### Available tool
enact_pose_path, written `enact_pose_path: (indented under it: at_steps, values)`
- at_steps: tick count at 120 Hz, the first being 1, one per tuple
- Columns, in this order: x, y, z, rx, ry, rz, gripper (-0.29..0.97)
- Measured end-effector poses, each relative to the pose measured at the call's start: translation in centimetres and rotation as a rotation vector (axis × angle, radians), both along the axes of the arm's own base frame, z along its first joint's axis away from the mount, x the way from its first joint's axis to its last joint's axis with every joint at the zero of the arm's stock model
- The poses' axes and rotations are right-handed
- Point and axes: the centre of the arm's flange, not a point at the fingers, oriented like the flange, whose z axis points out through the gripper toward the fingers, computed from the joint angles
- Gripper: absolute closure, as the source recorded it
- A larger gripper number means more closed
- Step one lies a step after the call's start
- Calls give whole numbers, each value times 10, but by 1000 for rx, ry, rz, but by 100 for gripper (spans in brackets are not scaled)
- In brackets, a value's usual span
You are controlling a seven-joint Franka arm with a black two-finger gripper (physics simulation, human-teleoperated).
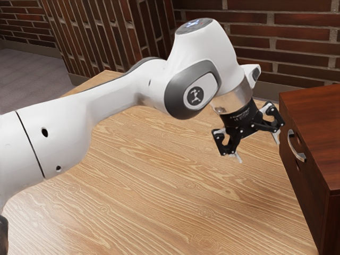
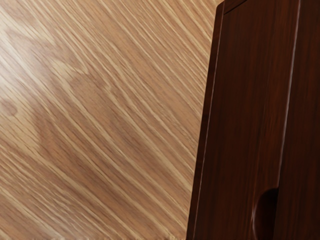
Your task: Pull the drawer handle with one arm to open the drawer
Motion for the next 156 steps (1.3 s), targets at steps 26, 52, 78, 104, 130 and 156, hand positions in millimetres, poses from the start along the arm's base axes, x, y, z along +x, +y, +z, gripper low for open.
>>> enact_pose_path:
  at_steps: [26, 52, 78, 104, 130, 156]
  values:
    - [0, -9, 8, -24, -23, 6, 10]
    - [-2, -19, 11, -41, -36, 4, 25]
    - [-1, -27, 5, -52, -33, 1, 32]
    - [3, -31, 4, -62, -37, -1, 34]
    - [5, -36, 1, -66, -36, -10, 34]
    - [6, -41, 1, -74, -38, -20, 35]
